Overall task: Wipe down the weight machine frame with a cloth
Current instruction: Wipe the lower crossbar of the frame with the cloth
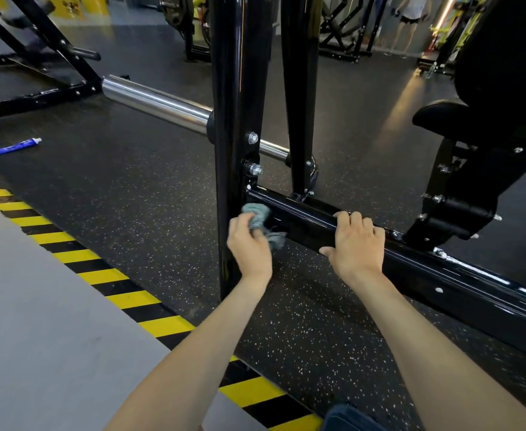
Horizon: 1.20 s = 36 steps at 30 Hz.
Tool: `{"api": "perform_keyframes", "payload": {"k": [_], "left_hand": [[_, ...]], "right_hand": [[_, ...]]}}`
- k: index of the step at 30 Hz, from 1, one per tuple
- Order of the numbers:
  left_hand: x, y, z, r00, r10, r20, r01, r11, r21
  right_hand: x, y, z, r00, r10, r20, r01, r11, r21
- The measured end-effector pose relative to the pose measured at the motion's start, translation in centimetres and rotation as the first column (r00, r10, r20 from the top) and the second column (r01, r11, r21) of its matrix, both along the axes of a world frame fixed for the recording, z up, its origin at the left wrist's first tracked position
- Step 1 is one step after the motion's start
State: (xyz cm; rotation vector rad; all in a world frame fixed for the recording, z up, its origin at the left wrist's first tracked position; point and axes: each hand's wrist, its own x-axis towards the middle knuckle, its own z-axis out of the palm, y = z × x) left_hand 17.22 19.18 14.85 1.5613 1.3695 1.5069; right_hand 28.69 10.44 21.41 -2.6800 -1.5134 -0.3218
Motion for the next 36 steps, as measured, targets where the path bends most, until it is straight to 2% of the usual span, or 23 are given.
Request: {"api": "perform_keyframes", "payload": {"k": [1, 2, 5, 6, 9, 10, 13, 14, 15, 17, 18, 19, 22, 23, 24, 26, 27, 29, 31, 32, 33, 35, 36], "left_hand": [[0.3, 0.0, 0.4, 0.997, 0.064, 0.044, -0.06, 0.994, -0.086], [0.8, -0.6, 0.5, 0.998, 0.046, 0.046, -0.042, 0.996, -0.083], [1.3, -3.5, -0.5, 0.972, -0.192, -0.134, 0.209, 0.969, 0.131], [1.0, -3.3, -0.7, 0.965, -0.214, -0.154, 0.236, 0.961, 0.143], [0.8, -1.3, 0.0, 1.0, 0.01, 0.0, -0.01, 1.0, -0.001], [1.0, -1.5, 0.3, 0.999, 0.027, 0.02, -0.027, 0.999, -0.028], [0.9, -3.8, -0.7, 0.967, -0.197, -0.159, 0.219, 0.966, 0.134], [0.6, -3.7, -1.1, 0.956, -0.232, -0.177, 0.262, 0.95, 0.169], [0.5, -2.7, -1.2, 0.97, -0.198, -0.142, 0.219, 0.965, 0.147], [0.5, -0.8, -0.6, 0.999, 0.005, 0.044, -0.005, 1.0, -0.007], [0.6, -0.6, -0.2, 0.995, 0.059, 0.086, -0.053, 0.997, -0.063], [0.8, -0.8, 0.1, 0.998, 0.016, 0.067, -0.013, 0.999, -0.034], [0.4, -2.5, -1.5, 0.953, -0.254, -0.165, 0.281, 0.943, 0.176], [0.1, -1.9, -1.7, 0.951, -0.268, -0.152, 0.293, 0.939, 0.181], [0.1, -1.0, -1.7, 0.975, -0.208, -0.078, 0.217, 0.966, 0.143], [0.4, 0.1, -1.0, 0.994, 0.01, 0.11, -0.007, 1.0, -0.028], [0.8, -0.3, -0.7, 0.993, 0.015, 0.113, -0.011, 0.999, -0.036], [1.3, -2.1, -1.2, 0.979, -0.191, -0.064, 0.199, 0.968, 0.154], [0.7, -2.8, -2.1, 0.921, -0.335, -0.198, 0.38, 0.884, 0.27], [0.5, -2.2, -2.0, 0.929, -0.325, -0.179, 0.364, 0.891, 0.272], [0.5, -1.4, -1.9, 0.96, -0.263, -0.093, 0.278, 0.931, 0.238], [0.8, -0.3, -0.8, 0.993, -0.041, 0.112, 0.034, 0.997, 0.065], [1.2, -0.5, -0.4, 0.989, 0.007, 0.147, -0.009, 1.0, 0.014]], "right_hand": [[0.0, 0.1, 0.0, 1.0, -0.003, 0.002, 0.003, 1.0, 0.005], [0.1, 0.1, -0.1, 1.0, -0.002, 0.007, 0.002, 1.0, 0.006], [0.1, 0.1, 0.0, 1.0, -0.004, 0.018, 0.004, 1.0, -0.004], [0.1, 0.1, 0.0, 1.0, -0.004, 0.017, 0.004, 1.0, -0.004], [0.1, 0.1, -0.1, 1.0, 0.004, 0.022, -0.004, 1.0, -0.011], [0.2, 0.2, -0.2, 1.0, 0.002, 0.023, -0.002, 1.0, -0.007], [0.2, 0.2, -0.1, 1.0, -0.006, 0.02, 0.006, 1.0, 0.001], [0.1, 0.1, -0.1, 1.0, -0.009, 0.018, 0.009, 1.0, -0.003], [0.1, 0.0, 0.0, 1.0, -0.012, 0.016, 0.012, 1.0, -0.012], [0.0, 0.1, 0.0, 1.0, -0.008, 0.013, 0.008, 1.0, -0.02], [0.0, 0.2, 0.0, 1.0, -0.006, 0.013, 0.007, 1.0, -0.017], [0.0, 0.2, 0.1, 1.0, -0.005, 0.012, 0.006, 1.0, -0.014], [-0.1, 0.2, 0.2, 1.0, -0.014, 0.007, 0.014, 1.0, -0.023], [-0.2, 0.2, 0.2, 1.0, -0.016, 0.008, 0.016, 0.999, -0.029], [-0.3, 0.2, 0.3, 1.0, -0.016, 0.006, 0.017, 0.999, -0.035], [-0.4, 0.2, 0.3, 1.0, -0.015, 0.006, 0.016, 0.999, -0.039], [-0.3, 0.2, 0.3, 1.0, -0.015, 0.01, 0.015, 0.999, -0.043], [-0.3, 0.3, 0.1, 1.0, -0.007, 0.025, 0.008, 0.999, -0.054], [-0.1, 0.3, 0.2, 1.0, -0.011, 0.029, 0.013, 0.998, -0.054], [-0.1, 0.2, 0.2, 1.0, -0.009, 0.023, 0.01, 0.998, -0.055], [-0.1, 0.2, 0.2, 1.0, -0.002, 0.019, 0.003, 0.998, -0.055], [-0.1, 0.2, 0.2, 1.0, 0.011, 0.02, -0.009, 0.999, -0.054], [-0.1, 0.2, 0.1, 1.0, 0.011, 0.023, -0.01, 0.998, -0.055]]}}
